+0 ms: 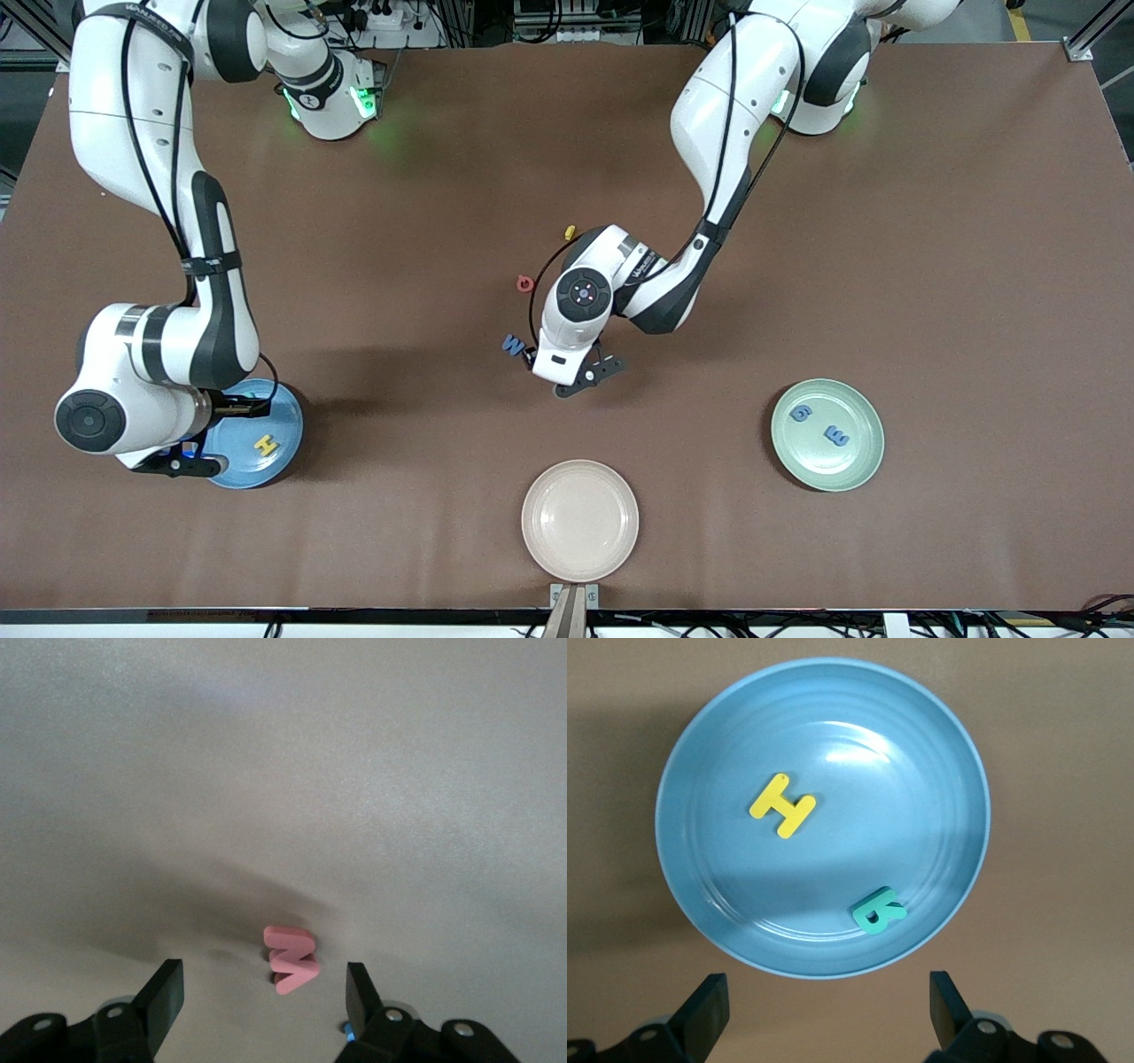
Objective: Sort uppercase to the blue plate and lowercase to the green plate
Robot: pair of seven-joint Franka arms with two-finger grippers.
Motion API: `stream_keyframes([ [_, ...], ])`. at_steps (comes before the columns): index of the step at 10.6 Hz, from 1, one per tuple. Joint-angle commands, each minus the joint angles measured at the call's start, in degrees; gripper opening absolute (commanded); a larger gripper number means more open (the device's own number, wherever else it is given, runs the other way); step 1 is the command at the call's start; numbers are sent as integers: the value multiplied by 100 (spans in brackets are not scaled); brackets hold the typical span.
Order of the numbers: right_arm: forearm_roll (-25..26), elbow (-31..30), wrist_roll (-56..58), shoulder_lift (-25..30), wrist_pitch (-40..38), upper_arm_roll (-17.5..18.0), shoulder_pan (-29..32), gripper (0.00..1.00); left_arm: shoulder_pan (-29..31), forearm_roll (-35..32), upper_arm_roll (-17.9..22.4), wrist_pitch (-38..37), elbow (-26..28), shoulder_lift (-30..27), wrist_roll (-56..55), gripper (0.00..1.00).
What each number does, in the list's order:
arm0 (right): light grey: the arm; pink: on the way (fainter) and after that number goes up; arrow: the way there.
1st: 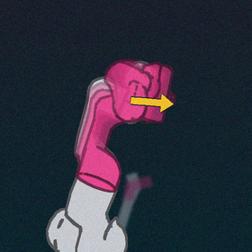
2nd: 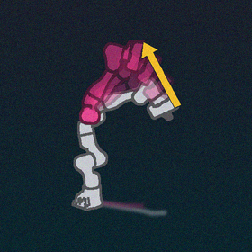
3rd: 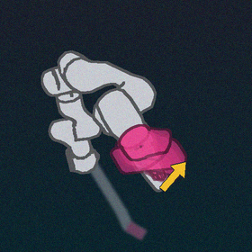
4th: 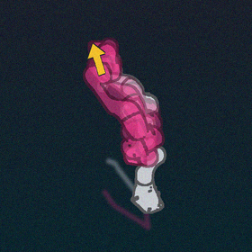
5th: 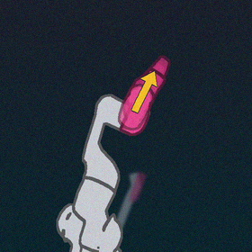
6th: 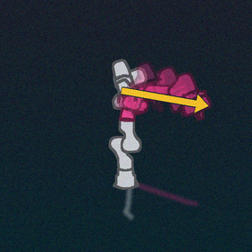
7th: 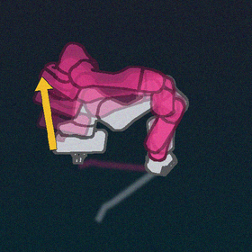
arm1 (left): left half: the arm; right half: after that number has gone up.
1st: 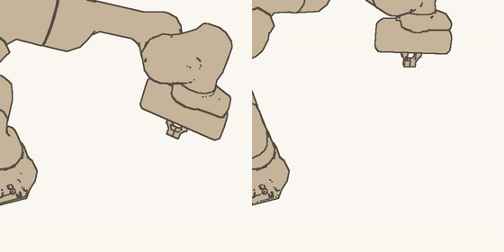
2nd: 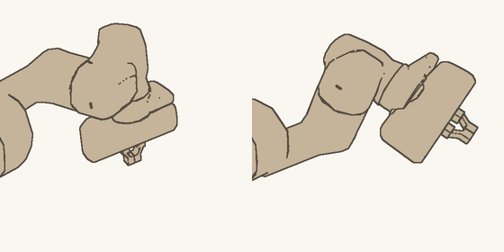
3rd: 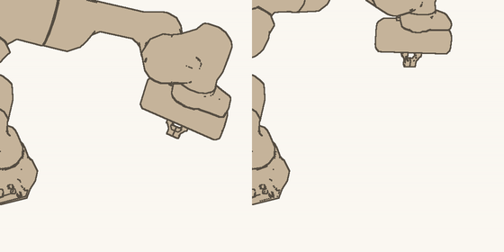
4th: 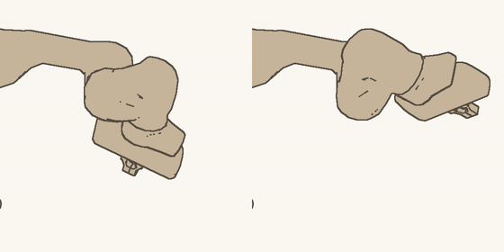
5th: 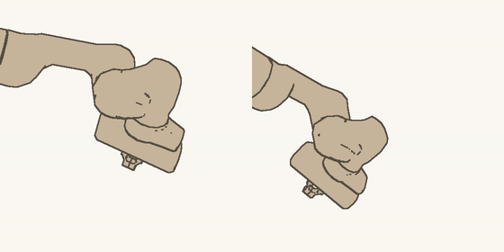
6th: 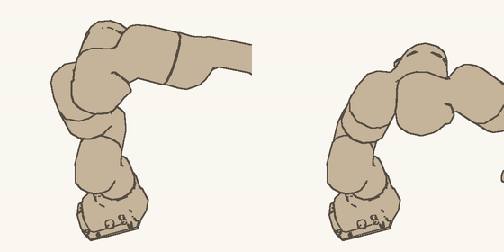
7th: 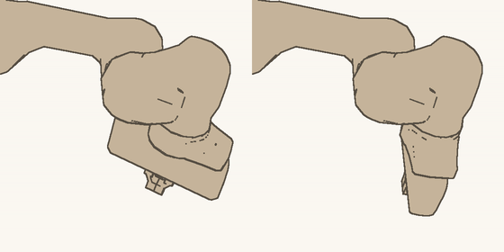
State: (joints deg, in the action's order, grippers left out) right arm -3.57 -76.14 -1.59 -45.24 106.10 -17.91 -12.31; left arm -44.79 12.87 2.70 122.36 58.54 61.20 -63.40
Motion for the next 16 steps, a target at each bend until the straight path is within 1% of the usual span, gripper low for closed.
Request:
stream_keyframes([
  [1, 5, -532, 62, 410, 130, 33, -52, 100, -56, 164, 179, -142, -483, 295, 64, 81],
  [2, 5, -864, 106, 637, 270, 42, -96, 100, -56, 155, 205, -142, -527, 339, 65, 80],
  [4, 14, -2004, 141, 1234, 1241, 42, -228, 100, -30, 164, 205, -142, -554, 366, 65, 78],
  [5, 14, -2453, 272, 1481, 1577, 33, -298, 100, -21, 164, 205, -116, -554, 375, 65, 78],
  [6, 14, -2806, 438, 1701, 1755, 42, -290, 100, -30, 155, 205, -98, -554, 383, 65, 78],
  [7, 14, -3027, 510, 1834, 1878, 42, -316, 100, -30, 155, 205, -89, -554, 401, 65, 78],
  [9, -3, -3038, 493, 1861, 1888, 51, -465, 100, -30, 164, 205, -72, -580, 410, 65, 76],
  [10, -4, -3012, 501, 1835, 1897, 51, -466, 100, -47, 164, 205, -72, -676, 488, 65, 76],
  [12, -4, -3003, 536, 1791, 2002, 51, -413, 100, -56, 164, 205, -72, -773, 568, 65, 76],
  [14, -4, -2994, 834, 1765, 2038, 51, -256, 100, -109, 155, 205, -72, -782, 568, 56, 75],
  [16, -12, -3003, 932, 1738, 2117, 51, -211, 100, -109, 164, 205, -72, -782, 568, 65, 64],
])
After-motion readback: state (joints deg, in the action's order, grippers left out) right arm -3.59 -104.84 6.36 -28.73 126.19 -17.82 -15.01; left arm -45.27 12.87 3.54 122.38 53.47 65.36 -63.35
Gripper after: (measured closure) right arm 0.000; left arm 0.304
